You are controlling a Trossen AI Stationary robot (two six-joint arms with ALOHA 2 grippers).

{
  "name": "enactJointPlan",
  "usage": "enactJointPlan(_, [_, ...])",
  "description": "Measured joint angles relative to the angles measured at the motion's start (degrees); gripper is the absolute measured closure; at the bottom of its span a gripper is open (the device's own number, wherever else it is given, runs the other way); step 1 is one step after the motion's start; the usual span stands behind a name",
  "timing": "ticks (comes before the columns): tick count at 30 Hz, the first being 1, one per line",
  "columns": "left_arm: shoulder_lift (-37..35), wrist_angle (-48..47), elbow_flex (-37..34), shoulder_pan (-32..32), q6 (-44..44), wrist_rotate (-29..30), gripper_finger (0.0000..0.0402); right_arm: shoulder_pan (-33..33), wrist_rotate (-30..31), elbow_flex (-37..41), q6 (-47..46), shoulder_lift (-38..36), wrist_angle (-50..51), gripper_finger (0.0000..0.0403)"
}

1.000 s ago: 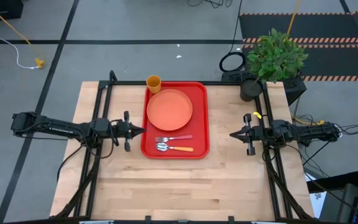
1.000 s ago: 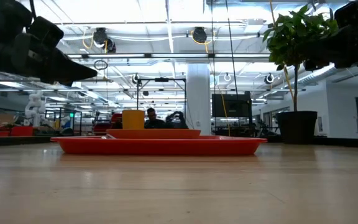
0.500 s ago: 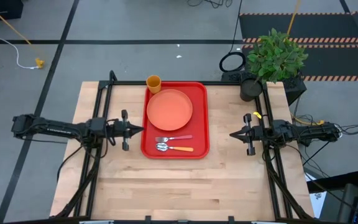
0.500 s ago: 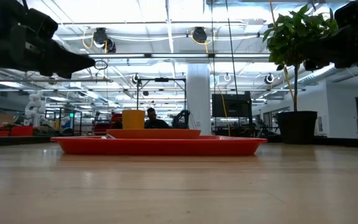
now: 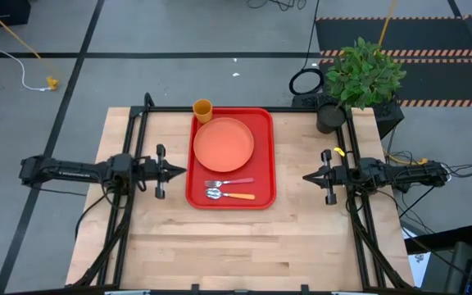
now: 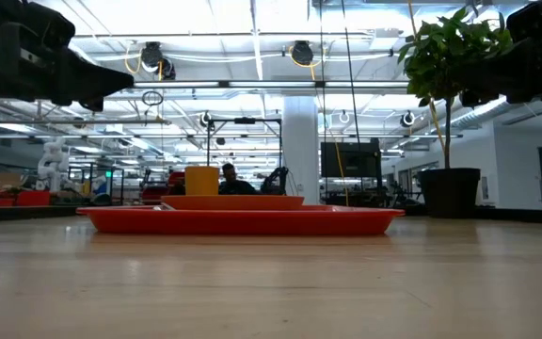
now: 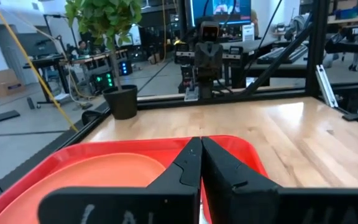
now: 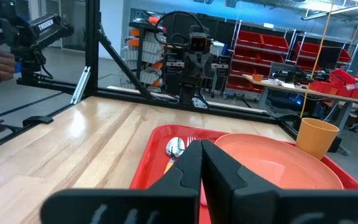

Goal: Pick and place plate/cup/fork/spoon on tray
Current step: Return to Home Position

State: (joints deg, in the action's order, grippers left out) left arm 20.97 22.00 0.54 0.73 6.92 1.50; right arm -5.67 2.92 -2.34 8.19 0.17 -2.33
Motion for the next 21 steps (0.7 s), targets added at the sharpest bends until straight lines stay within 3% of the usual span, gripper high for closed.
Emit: enactJointPlan(21, [-11.93,-16.04,0.02,-0.01,-1.97,-2.0,0.0397,0.0,-0.01,0.0,0.0,0.01,0.0,0.0403])
